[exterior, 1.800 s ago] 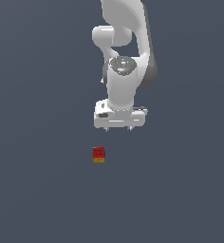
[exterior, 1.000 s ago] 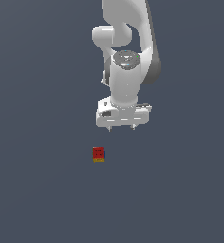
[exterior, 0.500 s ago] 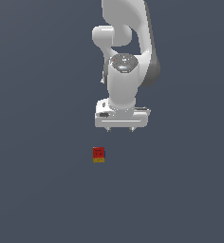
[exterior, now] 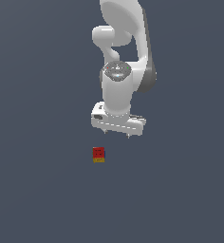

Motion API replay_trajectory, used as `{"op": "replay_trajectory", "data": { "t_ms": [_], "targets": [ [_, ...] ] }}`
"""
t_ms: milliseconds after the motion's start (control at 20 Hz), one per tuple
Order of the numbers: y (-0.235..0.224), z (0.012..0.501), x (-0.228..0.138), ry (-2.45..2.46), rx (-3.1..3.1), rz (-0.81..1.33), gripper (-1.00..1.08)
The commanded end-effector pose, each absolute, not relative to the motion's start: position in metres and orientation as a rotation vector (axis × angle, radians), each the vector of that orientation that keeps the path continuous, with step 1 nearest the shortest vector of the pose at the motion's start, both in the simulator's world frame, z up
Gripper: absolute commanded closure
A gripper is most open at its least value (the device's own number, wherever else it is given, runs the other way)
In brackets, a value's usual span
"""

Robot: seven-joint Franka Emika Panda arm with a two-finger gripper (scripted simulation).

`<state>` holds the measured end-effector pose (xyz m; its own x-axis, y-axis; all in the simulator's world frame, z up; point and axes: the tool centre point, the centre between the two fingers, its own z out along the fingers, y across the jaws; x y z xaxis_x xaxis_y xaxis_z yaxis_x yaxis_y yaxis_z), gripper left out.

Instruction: Pick up the object and move it to a goal position.

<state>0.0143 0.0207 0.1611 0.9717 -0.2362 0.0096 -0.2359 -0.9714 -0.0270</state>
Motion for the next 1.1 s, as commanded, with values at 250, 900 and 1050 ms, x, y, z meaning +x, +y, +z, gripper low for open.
{"op": "replay_trajectory", "data": {
  "t_ms": [250, 900, 1050],
  "targets": [
    [0.006, 0.146, 0.023, 0.733, -3.026, -0.005, -0.92],
    [-0.021, 0.121, 0.037, 1.334, -2.819, 0.012, -0.92],
    [-0.028, 0.115, 0.040, 1.466, -2.756, 0.013, -0.92]
  ]
}}
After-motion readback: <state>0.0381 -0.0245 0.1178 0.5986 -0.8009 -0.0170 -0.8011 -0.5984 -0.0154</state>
